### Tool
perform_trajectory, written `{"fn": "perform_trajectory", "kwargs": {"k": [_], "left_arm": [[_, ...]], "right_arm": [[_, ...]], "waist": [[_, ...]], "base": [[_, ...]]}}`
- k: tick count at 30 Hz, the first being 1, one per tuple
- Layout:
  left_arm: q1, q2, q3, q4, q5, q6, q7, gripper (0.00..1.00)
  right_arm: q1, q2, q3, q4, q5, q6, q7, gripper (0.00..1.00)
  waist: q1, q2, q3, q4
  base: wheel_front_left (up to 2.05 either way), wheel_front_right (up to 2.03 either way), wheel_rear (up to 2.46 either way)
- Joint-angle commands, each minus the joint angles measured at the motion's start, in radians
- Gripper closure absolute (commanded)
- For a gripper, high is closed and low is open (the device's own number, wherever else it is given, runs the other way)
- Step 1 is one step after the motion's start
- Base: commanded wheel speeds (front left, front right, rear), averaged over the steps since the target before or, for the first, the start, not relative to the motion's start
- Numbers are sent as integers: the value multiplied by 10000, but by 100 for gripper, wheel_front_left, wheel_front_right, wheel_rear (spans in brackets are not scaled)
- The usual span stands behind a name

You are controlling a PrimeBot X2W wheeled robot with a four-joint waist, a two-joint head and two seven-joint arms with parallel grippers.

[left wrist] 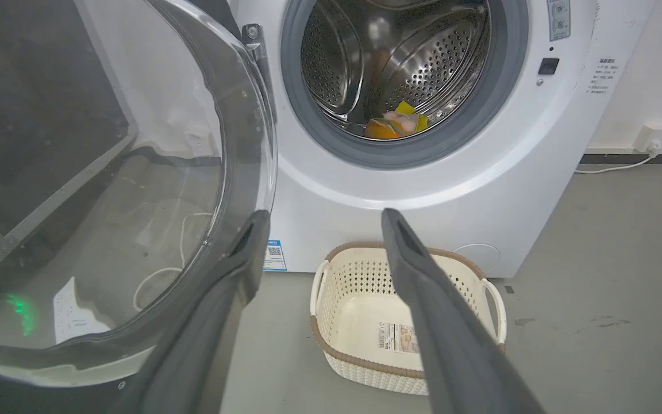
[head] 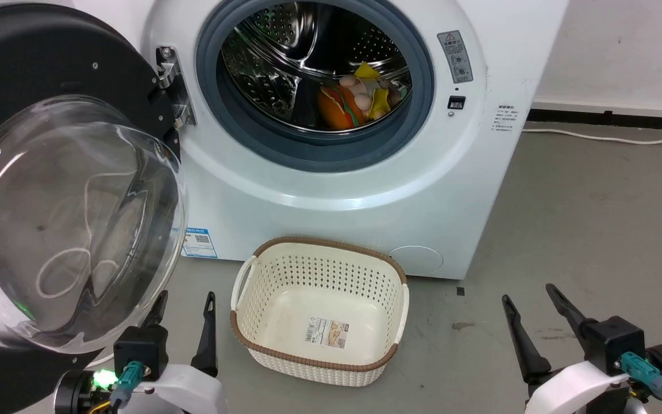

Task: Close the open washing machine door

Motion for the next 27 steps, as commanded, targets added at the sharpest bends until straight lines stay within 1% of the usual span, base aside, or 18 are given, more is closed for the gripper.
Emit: {"fn": "perform_trajectory", "kwargs": {"k": [1, 15, 23, 25, 26, 27], "left_arm": [[-10, 1, -16, -2, 5, -1, -55, 0], [-12, 38, -135, 1, 5, -5, -348, 0], [-6, 82, -224, 11, 5, -11, -515, 0], [12, 98, -243, 13, 2, -10, -556, 0], [46, 123, -271, 17, -2, -11, -619, 0], [46, 123, -271, 17, -2, -11, -619, 0]], "right_arm": [[0, 1, -21, 19, 50, 0, -53, 0], [22, 4, -61, 176, 146, 1, -345, 0], [68, 6, -16, 243, 205, 2, -513, 0], [74, 7, -1, 259, 225, 2, -554, 0], [79, 8, 34, 290, 241, 2, -617, 0], [79, 8, 34, 290, 241, 2, -617, 0]], "waist": [[0, 0, 2, 2], [0, 0, -18, 209], [0, 0, -74, 666], [0, 0, -93, 811], [0, 0, -119, 1043], [0, 0, -119, 1043]], "base": [[0, 0, 0], [0, 0, 0], [0, 0, 0], [0, 0, 0], [0, 0, 0], [0, 0, 0]]}}
